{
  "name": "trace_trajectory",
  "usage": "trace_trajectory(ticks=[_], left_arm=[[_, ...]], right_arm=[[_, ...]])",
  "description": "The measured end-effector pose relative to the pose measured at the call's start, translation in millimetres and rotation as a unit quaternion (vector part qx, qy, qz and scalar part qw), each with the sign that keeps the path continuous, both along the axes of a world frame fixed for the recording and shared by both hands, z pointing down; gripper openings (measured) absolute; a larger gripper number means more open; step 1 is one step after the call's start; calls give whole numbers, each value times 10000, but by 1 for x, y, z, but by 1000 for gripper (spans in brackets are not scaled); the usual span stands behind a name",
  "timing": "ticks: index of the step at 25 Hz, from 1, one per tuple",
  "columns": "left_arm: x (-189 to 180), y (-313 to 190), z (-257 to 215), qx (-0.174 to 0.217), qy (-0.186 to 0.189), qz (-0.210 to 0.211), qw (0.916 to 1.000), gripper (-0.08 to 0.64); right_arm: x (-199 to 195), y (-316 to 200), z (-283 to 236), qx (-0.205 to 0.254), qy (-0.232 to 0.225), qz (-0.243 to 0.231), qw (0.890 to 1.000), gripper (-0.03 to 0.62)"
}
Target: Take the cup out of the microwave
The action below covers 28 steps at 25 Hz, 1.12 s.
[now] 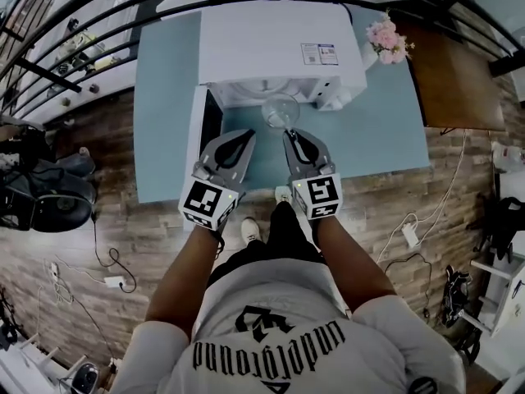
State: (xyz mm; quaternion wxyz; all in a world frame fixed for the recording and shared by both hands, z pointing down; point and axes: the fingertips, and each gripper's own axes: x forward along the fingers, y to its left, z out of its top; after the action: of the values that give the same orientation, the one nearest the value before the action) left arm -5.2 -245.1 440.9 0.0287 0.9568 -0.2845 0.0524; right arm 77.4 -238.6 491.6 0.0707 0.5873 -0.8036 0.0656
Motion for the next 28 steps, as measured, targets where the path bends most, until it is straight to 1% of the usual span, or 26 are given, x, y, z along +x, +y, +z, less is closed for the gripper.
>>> trace_trajectory(ticks=[6, 10, 14, 19, 24, 28], left_arm=[[-18, 27, -40, 189, 124, 137, 9997, 49], [-28, 57, -60, 157, 271, 308, 9990, 49], [-41, 91, -74, 414, 198, 457, 9979, 49], [-54, 112, -85, 411, 277, 529, 9974, 49], [-58, 127, -92, 425, 378, 487, 9972, 49], [-56, 141, -99, 460, 401, 393, 9974, 49]], right_arm=[[-13, 29, -42, 158, -3, 24, 9999, 34], [-25, 52, -68, 232, -10, 4, 9997, 34], [-37, 77, -88, 342, 21, 13, 9994, 34], [-46, 104, -104, 407, 59, 3, 9992, 34], [-45, 129, -113, 406, 115, -133, 9990, 34], [-37, 148, -120, 428, 77, -274, 9987, 34]])
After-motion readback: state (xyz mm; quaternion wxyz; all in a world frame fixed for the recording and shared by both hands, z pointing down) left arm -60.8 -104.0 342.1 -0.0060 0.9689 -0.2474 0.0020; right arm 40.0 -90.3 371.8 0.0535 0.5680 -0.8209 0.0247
